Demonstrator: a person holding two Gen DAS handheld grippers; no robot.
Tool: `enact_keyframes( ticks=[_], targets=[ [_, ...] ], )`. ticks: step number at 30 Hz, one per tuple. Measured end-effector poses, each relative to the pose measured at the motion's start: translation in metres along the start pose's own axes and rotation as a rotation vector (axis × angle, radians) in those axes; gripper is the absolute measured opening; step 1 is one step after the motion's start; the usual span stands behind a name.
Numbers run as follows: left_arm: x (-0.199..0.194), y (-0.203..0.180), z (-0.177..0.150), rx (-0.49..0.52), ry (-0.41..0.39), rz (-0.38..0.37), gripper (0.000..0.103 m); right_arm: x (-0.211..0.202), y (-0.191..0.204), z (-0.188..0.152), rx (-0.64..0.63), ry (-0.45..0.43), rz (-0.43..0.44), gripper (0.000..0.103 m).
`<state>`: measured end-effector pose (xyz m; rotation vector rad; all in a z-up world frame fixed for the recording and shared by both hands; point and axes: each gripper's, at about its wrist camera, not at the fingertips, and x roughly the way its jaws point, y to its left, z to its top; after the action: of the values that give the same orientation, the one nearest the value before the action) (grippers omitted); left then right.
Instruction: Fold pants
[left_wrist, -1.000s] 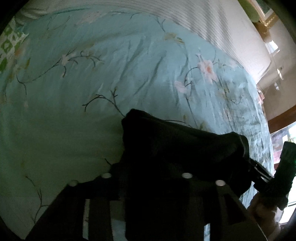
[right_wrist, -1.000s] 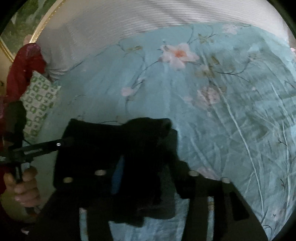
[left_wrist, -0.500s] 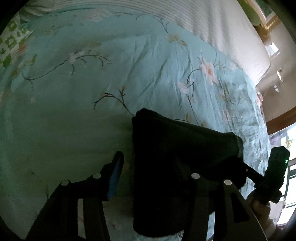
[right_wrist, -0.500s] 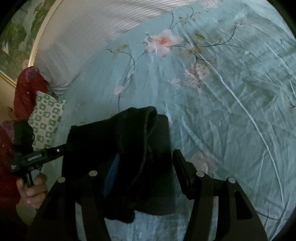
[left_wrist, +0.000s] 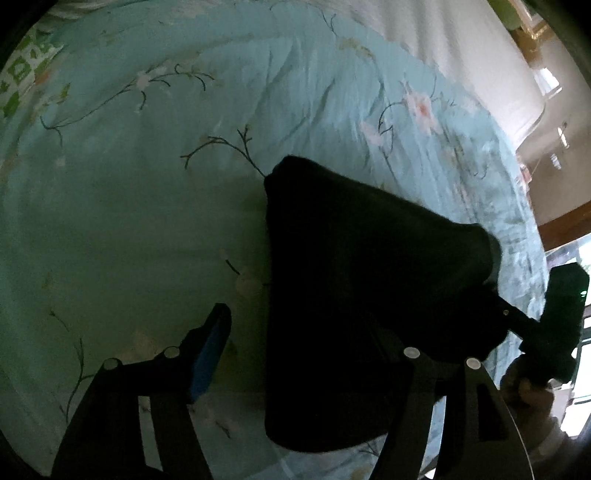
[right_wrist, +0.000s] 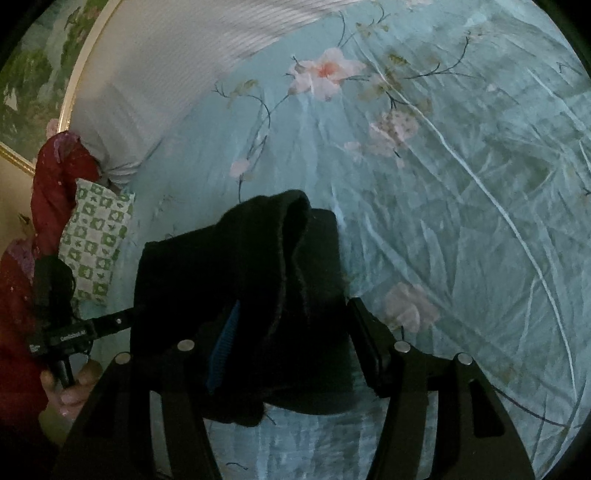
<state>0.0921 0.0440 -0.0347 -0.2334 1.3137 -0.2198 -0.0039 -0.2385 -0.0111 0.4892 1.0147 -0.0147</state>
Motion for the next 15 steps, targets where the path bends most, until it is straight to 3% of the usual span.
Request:
enact_keyframes(
  ticks=[10,12,15],
  targets=[
    [0.016,0.013,0.002,-0.019,0.005,-0.037,0.066,0.010,-0.012,-0.002,-0.012,-0.002,0.049,0.063],
    [0.014,0.011,0.002,-0.022,0.013,-0.089,0.041,0.010,-0.010,-0.002,-0.011,0.008,0.063,0.057],
    [0.007,0.001,0.001,0.001,-0.005,-0.063,0.033,0.004,-0.001,0.001,-0.023,0.019,0.075,0.045]
  ],
)
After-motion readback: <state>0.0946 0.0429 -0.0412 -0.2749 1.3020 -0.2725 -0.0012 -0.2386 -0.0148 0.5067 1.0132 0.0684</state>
